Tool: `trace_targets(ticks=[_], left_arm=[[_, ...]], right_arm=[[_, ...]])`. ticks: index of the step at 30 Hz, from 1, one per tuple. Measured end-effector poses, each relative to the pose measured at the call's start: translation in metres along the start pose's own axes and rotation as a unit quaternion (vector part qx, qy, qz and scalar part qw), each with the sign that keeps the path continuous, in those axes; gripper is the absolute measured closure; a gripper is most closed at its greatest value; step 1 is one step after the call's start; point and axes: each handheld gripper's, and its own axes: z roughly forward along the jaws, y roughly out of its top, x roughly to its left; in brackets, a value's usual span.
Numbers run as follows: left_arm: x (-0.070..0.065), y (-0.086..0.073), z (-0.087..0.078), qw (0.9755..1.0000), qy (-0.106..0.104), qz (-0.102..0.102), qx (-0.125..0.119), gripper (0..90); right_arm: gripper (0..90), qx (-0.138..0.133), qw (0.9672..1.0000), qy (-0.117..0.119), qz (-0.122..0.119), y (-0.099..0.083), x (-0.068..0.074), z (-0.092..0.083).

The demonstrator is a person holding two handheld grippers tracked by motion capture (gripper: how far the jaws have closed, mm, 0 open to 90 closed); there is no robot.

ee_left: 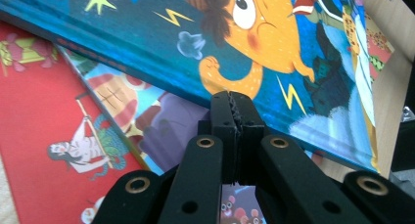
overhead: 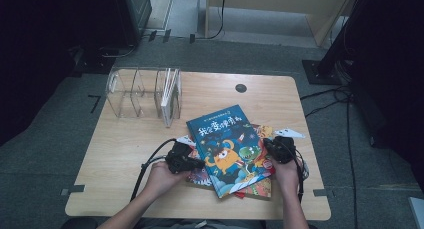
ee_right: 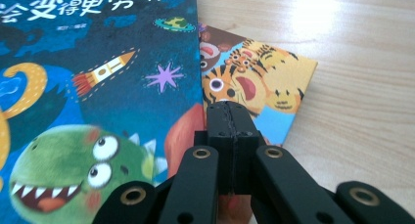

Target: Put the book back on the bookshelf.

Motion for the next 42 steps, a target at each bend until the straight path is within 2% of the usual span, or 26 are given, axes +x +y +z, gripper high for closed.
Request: trace_targets(ticks=[2,4,5,8,11,16,18,21,23,26,28,30,35,42], left_arm=[[-0.002,-0.002,0.0,1.0,0.003,0.002,-0.001,90.0],[-0.003,-0.004,-0.001,1.0,0.004,0.002,-0.002,90.0],[-0.003,-0.005,-0.002,1.0,0.003,-0.002,-0.001,90.0],[-0.004,-0.009,-0.005,1.0,0.002,-0.004,0.001,90.0],[-0.006,-0.012,-0.007,1.0,0.006,-0.004,0.001,90.0],[-0.008,-0.014,-0.007,0.9999,0.012,-0.006,-0.006,90.0],[-0.009,-0.014,-0.005,0.9999,0.01,-0.007,-0.009,90.0],[-0.015,-0.012,0.0,1.0,0.004,0.0,-0.008,90.0],[-0.02,-0.01,0.004,0.9999,0.0,0.007,-0.008,90.0],[-0.021,-0.007,0.006,0.9999,-0.006,0.013,0.003,90.0],[-0.016,-0.003,-0.001,0.9999,-0.006,0.014,0.005,90.0],[-0.008,0.002,-0.011,1.0,-0.004,0.006,-0.001,89.2],[0.019,0.01,-0.038,0.9993,0.027,-0.008,-0.023,88.8],[0.047,0.017,-0.053,0.9982,0.047,-0.023,-0.029,88.8]], right_arm=[[90.0,-0.002,0.9999,-0.01,-0.005,0.001,0.004,0.002],[90.0,0.004,0.9999,-0.013,0.003,0.004,0.005,0.004],[90.0,0.007,0.9999,-0.011,0.006,0.006,0.006,0.005],[90.0,0.013,0.9999,-0.005,-0.002,0.011,0.01,0.01],[90.0,0.007,0.9999,-0.002,-0.013,0.013,0.015,0.016],[90.0,0.012,0.9997,0.02,-0.013,0.019,0.012,0.02],[90.0,0.01,0.9996,0.027,-0.007,0.019,0.008,0.018],[90.0,-0.005,0.9992,0.04,0.006,0.019,0.004,0.01],[90.0,-0.015,0.9989,0.044,0.007,0.017,0.003,0.004],[90.0,-0.013,0.9988,0.047,0.005,0.012,0.001,-0.003],[90.0,-0.011,0.9988,0.047,0.003,0.008,0.0,-0.006],[90.0,-0.01,0.9987,0.05,0.007,0.004,-0.001,-0.009],[90.0,-0.002,0.9989,0.046,0.001,-0.006,-0.001,-0.02],[90.0,-0.003,0.9994,0.034,0.007,-0.022,-0.007,-0.036]])
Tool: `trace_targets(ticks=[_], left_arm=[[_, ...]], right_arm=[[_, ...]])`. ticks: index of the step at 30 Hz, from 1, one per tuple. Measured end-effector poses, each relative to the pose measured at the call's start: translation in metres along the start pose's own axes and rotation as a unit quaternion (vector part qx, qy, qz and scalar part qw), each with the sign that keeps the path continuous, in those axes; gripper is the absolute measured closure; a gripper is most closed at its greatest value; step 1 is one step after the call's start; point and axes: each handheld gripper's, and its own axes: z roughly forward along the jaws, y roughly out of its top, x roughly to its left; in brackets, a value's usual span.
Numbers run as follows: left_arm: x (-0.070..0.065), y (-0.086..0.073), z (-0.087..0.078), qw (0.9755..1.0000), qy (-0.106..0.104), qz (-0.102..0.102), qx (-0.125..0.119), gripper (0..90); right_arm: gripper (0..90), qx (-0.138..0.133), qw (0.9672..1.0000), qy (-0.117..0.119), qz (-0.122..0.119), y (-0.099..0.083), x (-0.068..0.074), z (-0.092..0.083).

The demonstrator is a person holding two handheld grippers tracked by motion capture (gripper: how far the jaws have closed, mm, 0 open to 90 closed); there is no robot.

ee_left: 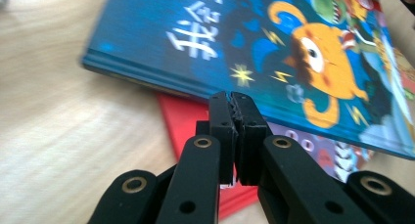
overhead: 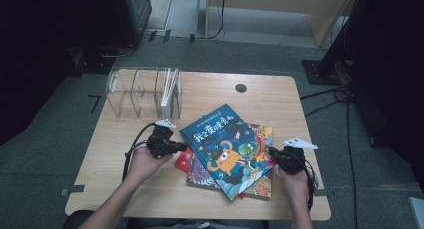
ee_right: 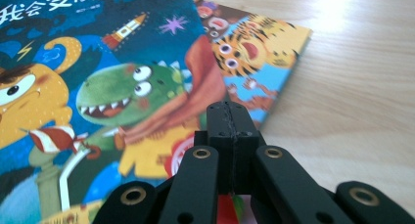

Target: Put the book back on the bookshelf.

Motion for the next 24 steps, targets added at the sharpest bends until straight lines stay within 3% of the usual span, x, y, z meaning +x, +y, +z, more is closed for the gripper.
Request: trace_targets(ticks=[6,12,24], left_arm=[[0.018,0.005,0.001,0.9997,-0.009,-0.021,0.003,87.8],[0.027,0.008,0.002,0.9995,-0.009,-0.029,0.002,88.1],[0.036,0.01,0.002,0.9994,0.002,-0.035,-0.002,88.0]], right_arm=[[90.0,-0.005,0.9999,-0.01,0.009,-0.011,-0.003,-0.012],[90.0,-0.002,0.9998,-0.019,0.006,-0.021,0.0,-0.023],[90.0,0.012,0.9997,-0.019,0.006,-0.029,0.002,-0.03]])
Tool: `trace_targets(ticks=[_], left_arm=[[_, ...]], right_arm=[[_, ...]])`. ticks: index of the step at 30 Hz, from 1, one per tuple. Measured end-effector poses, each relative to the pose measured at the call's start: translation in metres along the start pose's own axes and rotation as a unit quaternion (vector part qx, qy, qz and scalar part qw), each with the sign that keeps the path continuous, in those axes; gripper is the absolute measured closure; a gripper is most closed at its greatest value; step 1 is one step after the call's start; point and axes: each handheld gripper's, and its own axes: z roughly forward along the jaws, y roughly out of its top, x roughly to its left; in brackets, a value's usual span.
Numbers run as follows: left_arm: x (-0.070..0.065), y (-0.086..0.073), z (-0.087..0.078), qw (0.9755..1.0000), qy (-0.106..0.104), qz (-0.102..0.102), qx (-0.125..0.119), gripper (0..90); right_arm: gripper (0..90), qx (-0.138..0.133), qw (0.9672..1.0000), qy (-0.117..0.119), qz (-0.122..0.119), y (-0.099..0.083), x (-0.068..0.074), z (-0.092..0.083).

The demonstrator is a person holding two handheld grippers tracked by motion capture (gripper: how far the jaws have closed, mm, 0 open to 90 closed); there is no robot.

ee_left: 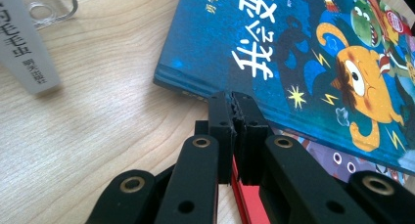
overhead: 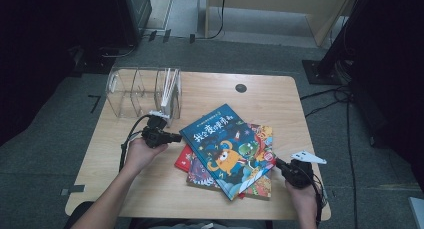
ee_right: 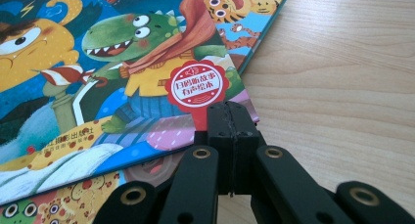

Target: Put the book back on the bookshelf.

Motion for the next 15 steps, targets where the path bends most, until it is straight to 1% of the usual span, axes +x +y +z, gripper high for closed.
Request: trace_targets(ticks=[4,5,9,11,15], left_arm=[[0.002,-0.001,-0.001,1.0,0.004,-0.002,0.0,87.3],[0.003,-0.002,-0.001,1.0,0.008,-0.002,0.001,87.1],[0.007,-0.005,-0.003,0.9999,0.012,-0.01,-0.004,87.4],[0.009,-0.008,-0.005,0.9998,0.018,-0.011,-0.002,87.4],[0.014,-0.015,-0.01,0.9994,0.028,-0.021,-0.007,87.3]], right_arm=[[90.0,-0.001,1.0,0.0,-0.002,0.002,-0.002,0.002],[90.0,-0.001,1.0,0.001,-0.003,0.003,-0.002,0.003],[90.0,-0.003,1.0,0.006,0.002,0.007,-0.005,0.007],[90.0,-0.004,0.9999,0.009,0.003,0.01,-0.008,0.01],[90.0,-0.005,0.9999,0.013,0.006,0.016,-0.012,0.017]])
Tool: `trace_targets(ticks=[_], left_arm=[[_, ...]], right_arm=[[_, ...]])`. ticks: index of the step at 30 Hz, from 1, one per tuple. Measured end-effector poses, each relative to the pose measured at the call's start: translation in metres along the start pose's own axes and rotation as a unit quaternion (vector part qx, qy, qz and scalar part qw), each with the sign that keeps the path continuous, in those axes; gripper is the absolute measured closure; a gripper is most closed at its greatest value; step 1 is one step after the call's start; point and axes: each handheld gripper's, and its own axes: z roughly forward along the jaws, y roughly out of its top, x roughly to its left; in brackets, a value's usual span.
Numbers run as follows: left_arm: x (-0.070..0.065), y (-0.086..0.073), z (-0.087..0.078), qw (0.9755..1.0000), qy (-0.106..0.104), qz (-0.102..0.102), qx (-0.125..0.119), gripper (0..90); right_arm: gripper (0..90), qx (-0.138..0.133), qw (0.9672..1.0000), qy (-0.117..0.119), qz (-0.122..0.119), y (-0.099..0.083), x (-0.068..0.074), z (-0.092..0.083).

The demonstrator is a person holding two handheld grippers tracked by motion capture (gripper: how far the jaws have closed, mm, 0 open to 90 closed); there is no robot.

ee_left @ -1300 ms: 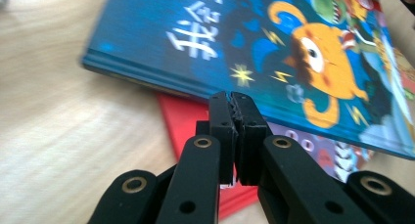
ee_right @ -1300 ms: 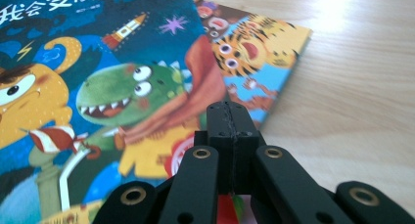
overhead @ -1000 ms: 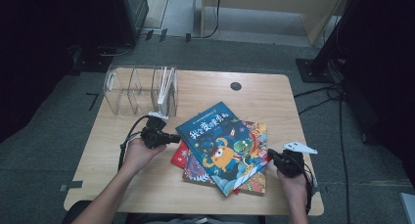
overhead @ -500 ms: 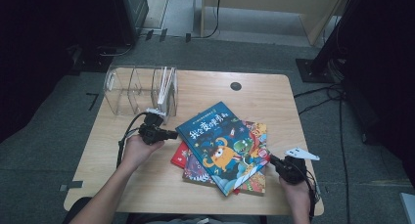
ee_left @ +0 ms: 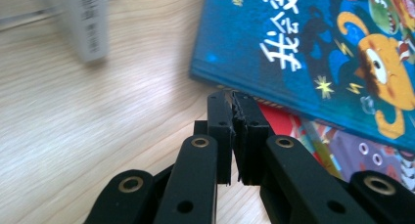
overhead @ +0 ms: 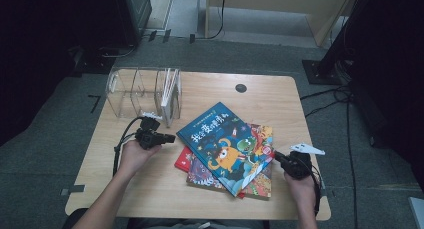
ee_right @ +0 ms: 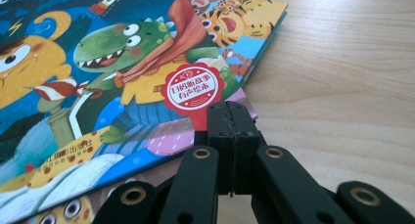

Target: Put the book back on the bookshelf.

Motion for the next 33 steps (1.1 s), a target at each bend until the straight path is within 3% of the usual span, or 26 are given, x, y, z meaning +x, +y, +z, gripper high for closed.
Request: trace_targets(ticks=[6,15,18,22,28,33], left_arm=[[0.01,-0.009,-0.007,0.9995,0.026,-0.016,-0.01,87.3],[0.018,-0.015,-0.007,0.9981,0.052,-0.025,-0.02,86.8],[0.02,-0.016,-0.006,0.9976,0.049,-0.034,-0.034,86.6],[0.021,-0.016,0.0,0.9967,0.068,-0.031,-0.031,87.3],[0.02,-0.016,0.001,0.9972,0.062,-0.033,-0.025,90.0],[0.018,-0.017,0.0,0.9985,0.041,-0.035,-0.009,90.0]], right_arm=[[90.0,-0.002,0.9998,0.014,0.015,0.012,-0.008,0.012],[90.0,-0.001,0.9998,0.018,0.004,0.028,-0.007,0.031],[90.0,0.002,0.9998,0.021,0.001,0.033,-0.005,0.038],[90.0,0.011,0.9994,0.026,-0.018,0.037,0.003,0.045],[90.0,0.013,0.9994,0.025,-0.02,0.038,0.006,0.046],[89.5,0.013,0.9993,0.032,-0.016,0.036,0.006,0.045]])
